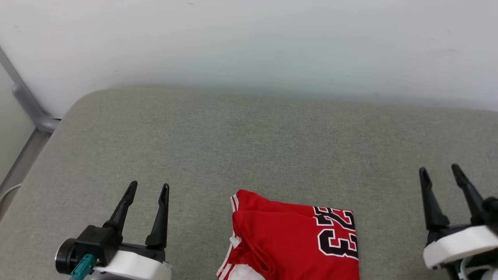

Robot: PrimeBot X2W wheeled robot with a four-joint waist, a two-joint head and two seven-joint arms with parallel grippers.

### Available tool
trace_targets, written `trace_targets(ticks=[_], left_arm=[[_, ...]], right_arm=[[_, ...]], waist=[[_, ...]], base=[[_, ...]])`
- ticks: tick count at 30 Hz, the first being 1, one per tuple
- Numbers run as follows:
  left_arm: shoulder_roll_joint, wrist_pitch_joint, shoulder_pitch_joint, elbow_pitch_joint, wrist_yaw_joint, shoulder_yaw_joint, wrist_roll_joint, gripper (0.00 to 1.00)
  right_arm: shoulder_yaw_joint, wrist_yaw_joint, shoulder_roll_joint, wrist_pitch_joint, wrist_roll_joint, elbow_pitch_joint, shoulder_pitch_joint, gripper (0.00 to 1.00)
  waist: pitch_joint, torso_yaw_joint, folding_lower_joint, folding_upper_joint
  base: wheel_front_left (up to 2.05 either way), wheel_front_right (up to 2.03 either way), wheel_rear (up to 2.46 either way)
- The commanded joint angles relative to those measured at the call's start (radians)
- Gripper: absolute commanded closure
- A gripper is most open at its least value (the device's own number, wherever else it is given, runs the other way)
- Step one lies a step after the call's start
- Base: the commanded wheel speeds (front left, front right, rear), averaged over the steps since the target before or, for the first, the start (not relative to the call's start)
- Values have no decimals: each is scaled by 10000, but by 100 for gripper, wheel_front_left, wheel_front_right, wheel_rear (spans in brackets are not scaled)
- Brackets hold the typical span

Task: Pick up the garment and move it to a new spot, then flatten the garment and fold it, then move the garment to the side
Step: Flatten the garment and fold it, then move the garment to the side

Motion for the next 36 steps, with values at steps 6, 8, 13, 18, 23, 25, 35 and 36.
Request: trace_targets(ticks=[6, 8, 13, 18, 23, 25, 35, 36], left_arm=[[-326, -21, 255, -57, -396, 378, 546, 0], [-463, -21, 309, -56, -532, 518, 650, 0], [-686, -21, 343, 56, -777, 682, 906, 0], [-859, -21, 239, 184, -916, 762, 1060, 0], [-920, -21, 118, 217, -990, 870, 1149, 0], [-945, -21, 94, 208, -1020, 909, 1171, 0], [-1039, -21, -159, 401, -1047, 844, 1164, 0], [-1031, -21, -174, 420, -1047, 778, 1148, 0]], right_arm=[[-133, -8, 753, -616, -413, -70, 701, 0], [-188, -8, 947, -750, -450, 4, 869, 0], [-54, -8, 1202, -932, -547, 204, 915, 0], [17, -8, 1309, -899, -539, 317, 722, 0], [6, -8, 1229, -321, -318, 223, 599, 0], [171, -7, 1038, 236, -184, 70, 516, 0], [1273, -8, 74, 7389, 1580, -880, 344, 0], [1293, -8, 131, 8140, 1703, -975, 345, 0]], waist=[[-18, -103, 0, -1], [-13, -128, 0, -1], [96, -225, 0, -1], [152, -276, 0, -1], [205, -278, 0, -1], [255, -249, 0, -1], [645, -27, 0, -1], [697, 19, 0, -1]], base=[[0, 0, 0], [0, 0, 0], [0, 0, 0], [0, 0, 0], [0, 0, 0], [0, 0, 0], [0, 0, 0], [0, 0, 0]])
